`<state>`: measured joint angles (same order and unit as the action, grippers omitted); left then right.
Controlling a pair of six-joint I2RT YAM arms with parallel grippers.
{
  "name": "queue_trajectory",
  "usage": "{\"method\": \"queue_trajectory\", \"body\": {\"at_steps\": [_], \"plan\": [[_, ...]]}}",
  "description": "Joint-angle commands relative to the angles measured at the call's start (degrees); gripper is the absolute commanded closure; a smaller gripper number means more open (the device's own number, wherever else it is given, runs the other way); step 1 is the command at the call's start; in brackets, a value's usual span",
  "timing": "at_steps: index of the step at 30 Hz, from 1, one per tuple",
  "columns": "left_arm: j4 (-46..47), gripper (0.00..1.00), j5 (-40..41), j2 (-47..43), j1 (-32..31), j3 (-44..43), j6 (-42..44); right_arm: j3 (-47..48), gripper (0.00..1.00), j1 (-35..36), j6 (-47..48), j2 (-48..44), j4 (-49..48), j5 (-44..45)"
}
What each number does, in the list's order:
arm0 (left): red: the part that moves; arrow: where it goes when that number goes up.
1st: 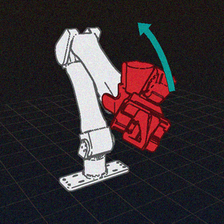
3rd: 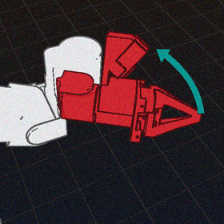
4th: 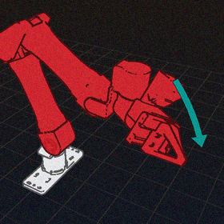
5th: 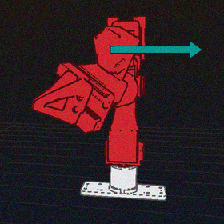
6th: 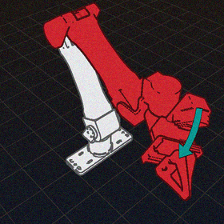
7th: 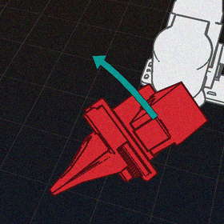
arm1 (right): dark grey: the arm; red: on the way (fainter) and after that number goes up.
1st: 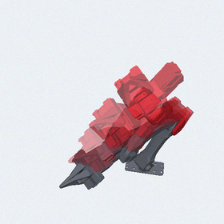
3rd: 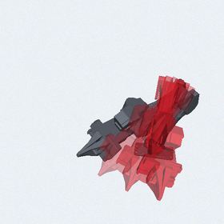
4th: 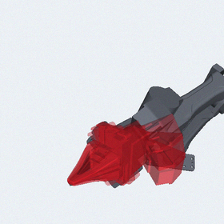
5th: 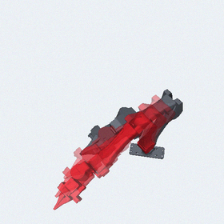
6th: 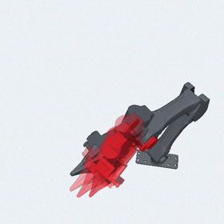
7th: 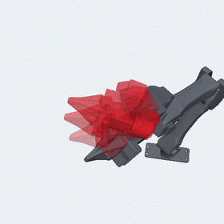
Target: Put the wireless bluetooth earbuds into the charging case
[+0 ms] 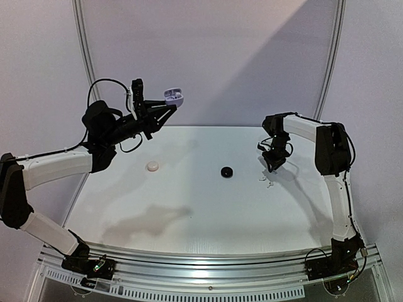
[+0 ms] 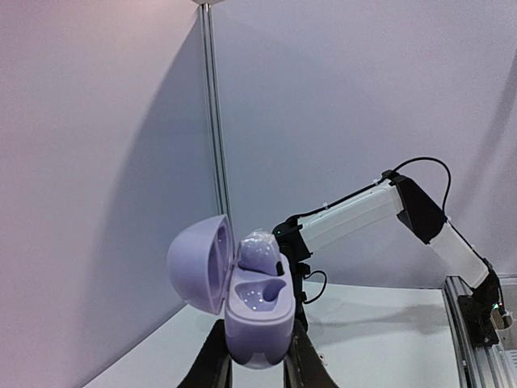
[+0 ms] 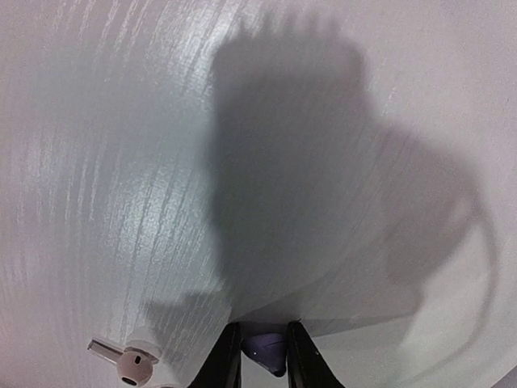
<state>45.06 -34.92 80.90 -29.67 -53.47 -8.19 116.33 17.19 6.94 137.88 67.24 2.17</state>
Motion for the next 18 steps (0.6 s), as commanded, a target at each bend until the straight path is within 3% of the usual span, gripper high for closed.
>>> {"method": "queue_trajectory", "body": {"at_steps": [1,18], "plan": [[-1.02,1.00,0.20,-0.22,-0.04,-1.35,0.60,-1.85,0.82,-0.45,0.24,0.97,2.21,1.78],[-0.76,1.00,1.22,0.12,-0.04,-1.02,2.51,2.18,0.86,1.57,-5.38,-15.12,-4.03,-0.94]]}}
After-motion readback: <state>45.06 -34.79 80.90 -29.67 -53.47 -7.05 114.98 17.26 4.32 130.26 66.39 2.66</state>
